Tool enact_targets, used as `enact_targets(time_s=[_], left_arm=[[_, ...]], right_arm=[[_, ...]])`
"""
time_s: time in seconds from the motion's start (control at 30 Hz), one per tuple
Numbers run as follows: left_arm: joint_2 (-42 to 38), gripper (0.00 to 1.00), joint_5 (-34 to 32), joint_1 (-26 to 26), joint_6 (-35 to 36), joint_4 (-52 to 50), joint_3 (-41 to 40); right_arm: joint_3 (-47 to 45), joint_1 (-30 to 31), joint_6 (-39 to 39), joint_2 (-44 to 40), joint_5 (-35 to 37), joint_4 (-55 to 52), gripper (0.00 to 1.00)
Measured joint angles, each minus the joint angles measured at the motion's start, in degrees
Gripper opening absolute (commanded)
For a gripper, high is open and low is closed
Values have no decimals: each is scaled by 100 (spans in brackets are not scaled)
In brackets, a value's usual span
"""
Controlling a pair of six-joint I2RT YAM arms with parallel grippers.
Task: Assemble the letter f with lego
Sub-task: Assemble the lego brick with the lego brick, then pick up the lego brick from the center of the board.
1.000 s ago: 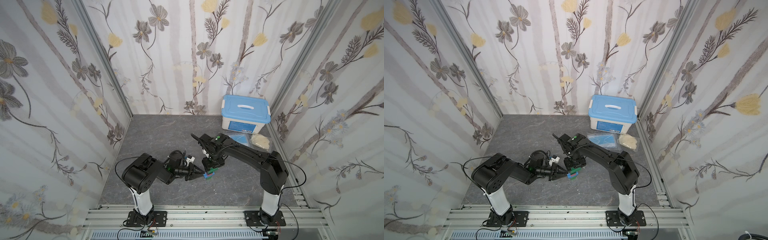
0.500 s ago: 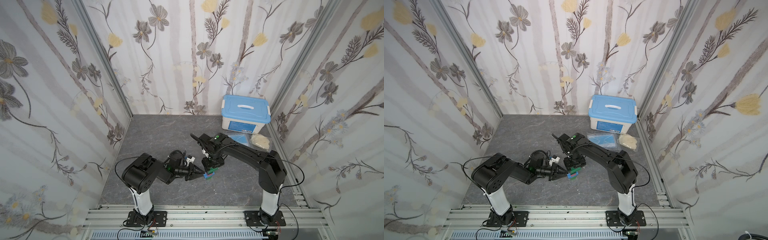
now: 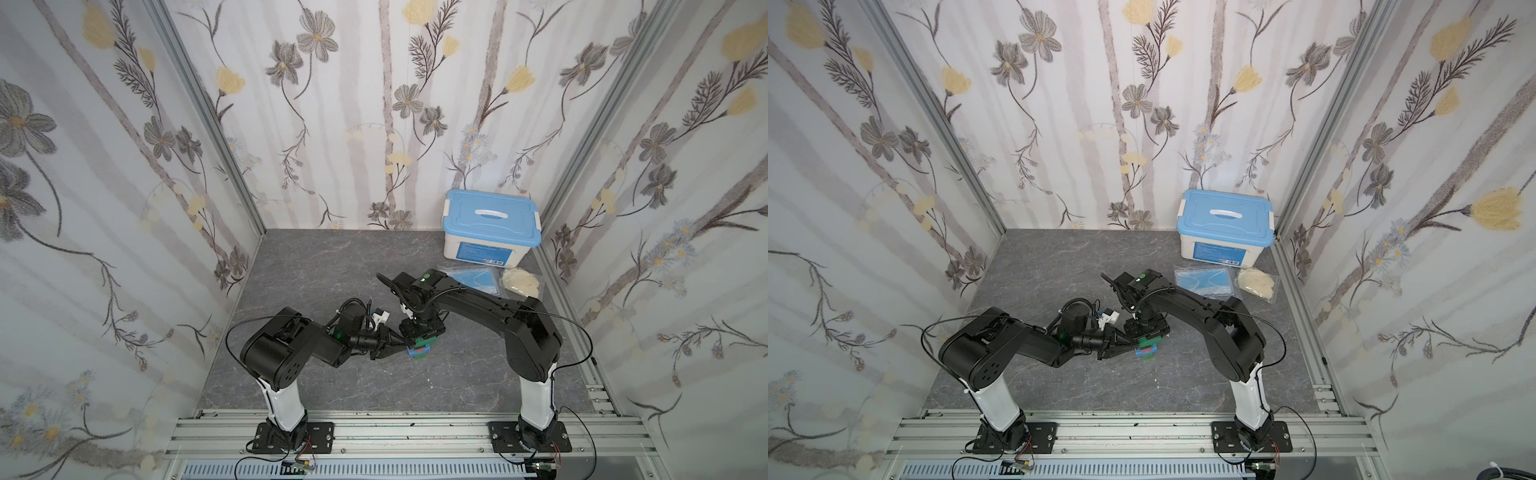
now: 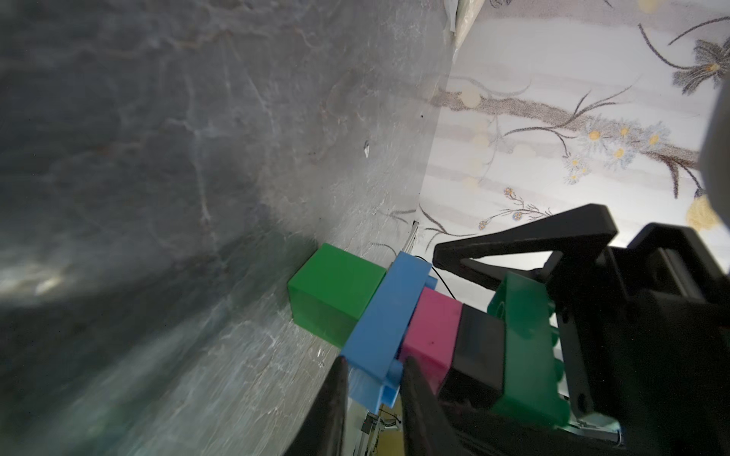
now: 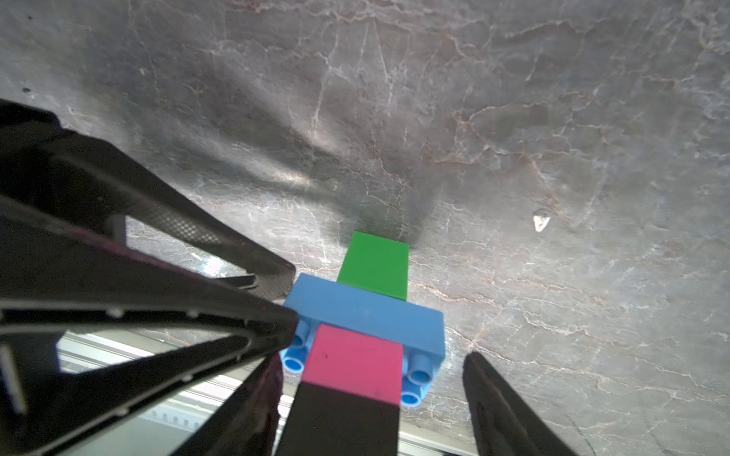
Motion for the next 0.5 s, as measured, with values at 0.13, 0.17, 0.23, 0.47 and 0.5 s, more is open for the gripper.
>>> enact_targets(time_s=[0.13,0.17,0.23,0.47,0.5], left_arm=[[-46,26,-17,13,39,-92,0],[-48,26,-15,13,39,-96,0],[-50,27,-13,13,63,-107,0],[-61,28,-13,13,76,-133,0],[-68,28,-13,13,79,-133,0]], right_arm=[[81,-24,2,-13,-4,26,76],[103,-26,2,-20,-4,35,76],[142,-26,2,-42,-20,57,77],[227,-50,2,-136,-20,70,80],[229,-59,2,-153,-20,70,81]])
